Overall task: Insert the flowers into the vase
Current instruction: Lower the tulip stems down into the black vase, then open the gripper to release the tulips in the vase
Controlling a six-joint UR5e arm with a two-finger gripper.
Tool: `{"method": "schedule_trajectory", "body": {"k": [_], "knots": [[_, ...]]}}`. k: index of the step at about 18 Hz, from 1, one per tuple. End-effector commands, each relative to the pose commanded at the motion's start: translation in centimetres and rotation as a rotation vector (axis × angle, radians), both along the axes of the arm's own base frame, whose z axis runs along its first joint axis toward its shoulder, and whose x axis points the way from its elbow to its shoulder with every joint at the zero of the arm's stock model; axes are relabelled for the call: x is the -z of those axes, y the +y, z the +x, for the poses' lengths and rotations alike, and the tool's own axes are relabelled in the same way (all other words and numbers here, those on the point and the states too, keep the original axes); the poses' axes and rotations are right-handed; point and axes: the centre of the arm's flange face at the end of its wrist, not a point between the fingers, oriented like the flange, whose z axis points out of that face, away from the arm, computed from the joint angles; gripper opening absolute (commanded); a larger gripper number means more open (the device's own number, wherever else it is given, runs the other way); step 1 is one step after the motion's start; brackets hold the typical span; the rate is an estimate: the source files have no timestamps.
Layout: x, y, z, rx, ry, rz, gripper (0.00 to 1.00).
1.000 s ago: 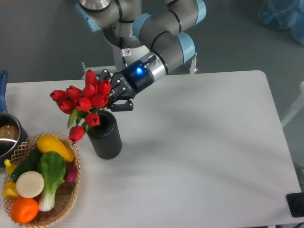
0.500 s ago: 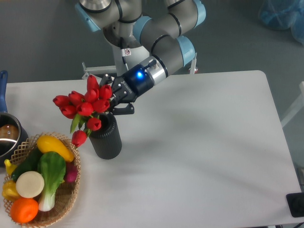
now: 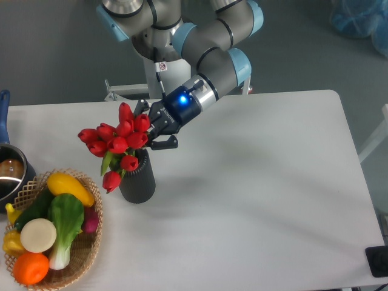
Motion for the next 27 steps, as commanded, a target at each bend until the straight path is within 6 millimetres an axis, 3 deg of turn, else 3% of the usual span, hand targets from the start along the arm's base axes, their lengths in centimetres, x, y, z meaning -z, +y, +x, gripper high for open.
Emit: {"method": "schedule_trajectory", "body": {"k": [8,10,12,13,20,24,27], "knots": [[0.4,-0.6,0.1,-0.011,-0.009,-0.006,0.53],[0.4,-0.8,-0.2,-0.019,-0.01,-0.007,0.67],[0.6,-0.9,-0.1,-0.02,-0.015,-0.011,0.95],[0.6,-1.2,0.0,-0.025,-0.014,-0.014,1.0],[-0.5,-2.5,-0.4,-0.056,0.029,-0.025,1.0],[-2.8,-4.7,-0.7,-0.108,0.075,-0.006,1.0],[-4.6,-7.4,-1.1,-0.179,0.132,-0.005,1.0]]}}
